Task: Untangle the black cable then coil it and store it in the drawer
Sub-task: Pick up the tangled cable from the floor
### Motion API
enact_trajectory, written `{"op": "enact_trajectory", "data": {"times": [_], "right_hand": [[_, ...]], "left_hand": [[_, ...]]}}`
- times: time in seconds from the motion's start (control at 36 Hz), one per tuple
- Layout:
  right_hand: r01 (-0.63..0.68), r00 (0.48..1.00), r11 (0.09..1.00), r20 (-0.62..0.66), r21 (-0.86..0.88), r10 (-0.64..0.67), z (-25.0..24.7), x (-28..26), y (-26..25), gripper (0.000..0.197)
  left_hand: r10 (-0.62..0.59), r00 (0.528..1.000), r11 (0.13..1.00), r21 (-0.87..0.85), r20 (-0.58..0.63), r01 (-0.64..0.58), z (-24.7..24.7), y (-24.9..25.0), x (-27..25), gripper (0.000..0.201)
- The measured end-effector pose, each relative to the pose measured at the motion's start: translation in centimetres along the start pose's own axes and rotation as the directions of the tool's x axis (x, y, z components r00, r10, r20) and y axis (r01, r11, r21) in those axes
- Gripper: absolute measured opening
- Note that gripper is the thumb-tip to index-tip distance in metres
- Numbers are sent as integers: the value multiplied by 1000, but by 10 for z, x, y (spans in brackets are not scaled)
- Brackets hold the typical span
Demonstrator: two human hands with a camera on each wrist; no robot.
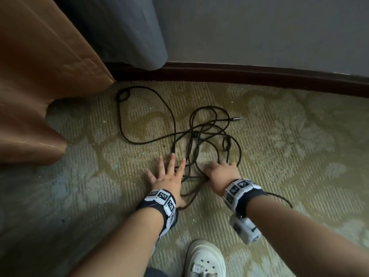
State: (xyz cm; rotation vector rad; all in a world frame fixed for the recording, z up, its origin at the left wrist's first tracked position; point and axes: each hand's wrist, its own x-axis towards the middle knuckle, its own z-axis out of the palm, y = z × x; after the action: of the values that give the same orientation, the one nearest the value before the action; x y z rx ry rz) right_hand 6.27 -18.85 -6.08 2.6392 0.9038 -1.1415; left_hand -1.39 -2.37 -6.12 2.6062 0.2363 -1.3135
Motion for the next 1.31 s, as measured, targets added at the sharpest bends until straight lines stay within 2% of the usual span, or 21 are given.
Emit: {"op": "enact_trajectory", "data": {"times": [0.06,0.17,0.22,0.31,0.36,0.44,0.53,0.61,0.67,0.72,0.75,0.78,0.83,0.86,0.89,1.0,1.06,1.11,1.17,1.22,1.31], "right_hand": [[-12,999,997,-46,78,16,-9,-1,0,42],[-104,969,988,-213,111,126,-22,-6,-4,37],[-134,968,984,-198,120,156,-30,-4,-9,33],[-159,977,966,-108,202,184,-44,3,-16,39],[-96,988,912,-71,399,136,-45,9,-14,41],[74,981,654,-171,753,86,-45,9,-11,28],[141,981,200,-164,970,104,-62,0,-19,19],[154,988,-288,-157,945,14,-81,-7,-33,24],[169,982,-373,-188,912,-16,-89,-9,-38,27],[140,983,-343,-172,929,-65,-96,-12,-39,20],[144,982,-246,-170,958,-85,-100,-14,-38,15],[185,978,-49,-189,981,-88,-102,-15,-34,11],[241,966,488,-255,839,-38,-109,-15,-23,12],[240,960,610,-278,755,-34,-113,-16,-18,17],[248,961,623,-272,742,-59,-117,-19,-14,28],[302,940,356,-215,884,-263,-124,-29,-5,104],[350,922,291,-272,890,-275,-129,-30,-10,119],[339,917,142,-292,930,-272,-139,-30,-15,113],[372,881,59,-332,926,-338,-145,-32,-22,77],[439,844,89,-377,894,-381,-148,-33,-34,41],[430,878,166,-369,887,-304,-150,-33,-46,33]], "left_hand": [[34,999,995,-96,-32,-37,-4,-2,1,141],[169,969,936,-279,-182,-215,-16,-15,-1,103],[255,938,873,-361,-234,-327,-23,-19,-6,95],[240,932,844,-414,-273,-339,-32,-16,-12,115],[178,944,867,-409,-279,-284,-40,-12,-13,130],[147,948,873,-413,-283,-259,-49,-10,-14,137],[115,945,812,-519,-306,-267,-57,-7,-14,138],[35,907,711,-628,-419,-318,-65,-2,-14,118],[-18,880,633,-687,-475,-358,-69,-1,-15,90],[-34,884,567,-737,-467,-368,-72,-3,-17,58],[-29,890,554,-748,-456,-365,-74,-4,-19,43],[-23,892,553,-749,-451,-365,-76,-5,-21,30],[3,889,570,-730,-457,-377,-80,-8,-25,12],[13,883,578,-717,-469,-390,-83,-8,-29,10],[26,876,579,-707,-482,-406,-86,-8,-33,6],[91,847,546,-685,-524,-483,-103,-8,-51,23],[101,829,463,-712,-550,-528,-114,-6,-60,16],[54,831,259,-796,-554,-547,-124,-1,-71,18],[-52,832,103,-831,-553,-546,-133,4,-77,23],[-118,836,41,-844,-535,-534,-142,10,-83,22],[-105,843,-3,-848,-527,-530,-157,16,-94,20]]}}
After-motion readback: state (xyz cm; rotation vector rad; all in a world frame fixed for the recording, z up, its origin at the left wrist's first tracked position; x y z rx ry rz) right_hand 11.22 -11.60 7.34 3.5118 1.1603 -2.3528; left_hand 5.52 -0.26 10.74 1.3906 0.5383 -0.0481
